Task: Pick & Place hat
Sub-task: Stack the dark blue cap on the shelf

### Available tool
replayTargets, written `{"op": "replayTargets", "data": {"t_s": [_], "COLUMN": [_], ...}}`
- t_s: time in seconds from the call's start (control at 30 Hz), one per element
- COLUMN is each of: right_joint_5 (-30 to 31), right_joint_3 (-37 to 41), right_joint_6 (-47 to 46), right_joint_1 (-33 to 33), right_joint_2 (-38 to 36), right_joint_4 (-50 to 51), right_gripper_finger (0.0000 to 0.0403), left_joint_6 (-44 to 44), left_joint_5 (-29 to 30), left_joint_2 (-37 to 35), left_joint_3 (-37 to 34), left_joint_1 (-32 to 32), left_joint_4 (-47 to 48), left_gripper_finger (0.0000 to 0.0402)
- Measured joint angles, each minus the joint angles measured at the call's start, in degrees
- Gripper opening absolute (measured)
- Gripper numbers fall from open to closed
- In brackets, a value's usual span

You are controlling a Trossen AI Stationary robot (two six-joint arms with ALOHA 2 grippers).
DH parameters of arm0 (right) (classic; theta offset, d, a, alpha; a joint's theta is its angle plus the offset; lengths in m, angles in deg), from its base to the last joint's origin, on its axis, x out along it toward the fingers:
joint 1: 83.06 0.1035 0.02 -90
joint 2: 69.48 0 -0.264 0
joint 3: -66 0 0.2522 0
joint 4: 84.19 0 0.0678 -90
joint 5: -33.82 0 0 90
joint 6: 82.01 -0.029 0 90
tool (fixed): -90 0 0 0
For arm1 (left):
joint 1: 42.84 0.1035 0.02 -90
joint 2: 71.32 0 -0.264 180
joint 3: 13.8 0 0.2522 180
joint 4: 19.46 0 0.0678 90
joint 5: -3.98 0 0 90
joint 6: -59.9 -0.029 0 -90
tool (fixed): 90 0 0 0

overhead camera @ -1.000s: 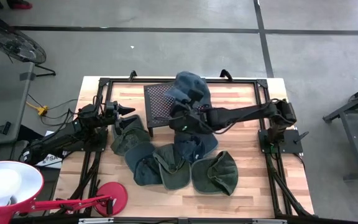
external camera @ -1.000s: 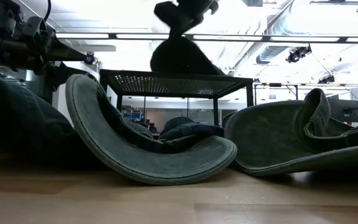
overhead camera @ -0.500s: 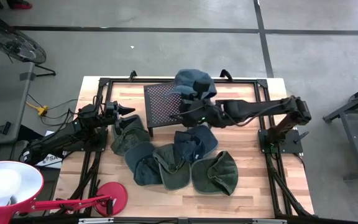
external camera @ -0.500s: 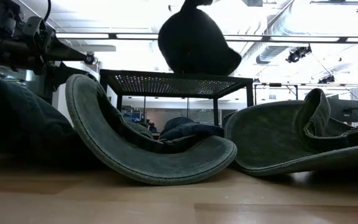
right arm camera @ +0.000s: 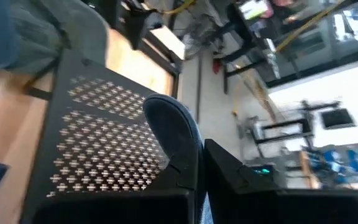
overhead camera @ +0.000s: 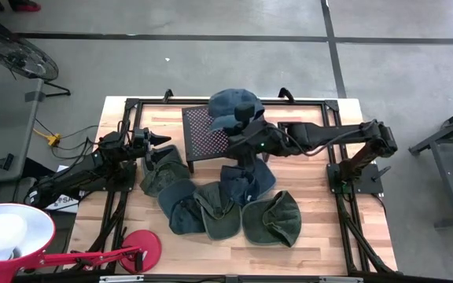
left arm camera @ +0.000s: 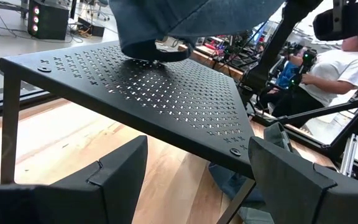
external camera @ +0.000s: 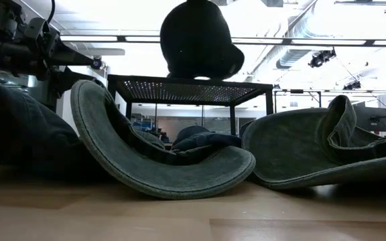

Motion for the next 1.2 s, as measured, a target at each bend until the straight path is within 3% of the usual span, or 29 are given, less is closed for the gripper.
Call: {"op": "replayTargets", "data": {"t_s": [0.13, 0.43, 0.73, 0.9, 1.2], "right_joint_5": [-3.14, -1.64, -9.67, -14.16, -16.76], "right_joint_3": [2.81, 22.24, 32.85, 36.15, 36.87], "right_joint_6": [-3.93, -8.01, -9.88, -4.63, 7.46], "right_joint_1": [-0.32, -0.58, -1.59, -2.91, -4.45], "right_joint_2": [-0.56, -10.04, -15.15, -15.12, -15.1], "right_joint_4": [0.08, -10.1, -14.99, -17.68, -18.44], "right_gripper_finger": [0.0002, 0.0002, 0.0002, 0.0002, 0.0002], "left_joint_6": [0.0, 0.0, -0.02, -0.02, -0.01], "left_joint_5": [0.02, 0.15, 0.11, 0.07, -0.04], "left_joint_2": [0.01, 0.02, 0.02, 0.02, 0.02], "left_joint_3": [0.0, -0.01, -0.02, -0.02, 0.0], "left_joint_1": [-0.01, 0.0, -0.01, 0.0, -0.01], "left_joint_4": [0.01, 0.02, 0.02, 0.01, 0.0], "left_gripper_finger": [0.0276, 0.0276, 0.0276, 0.0276, 0.0276]}}
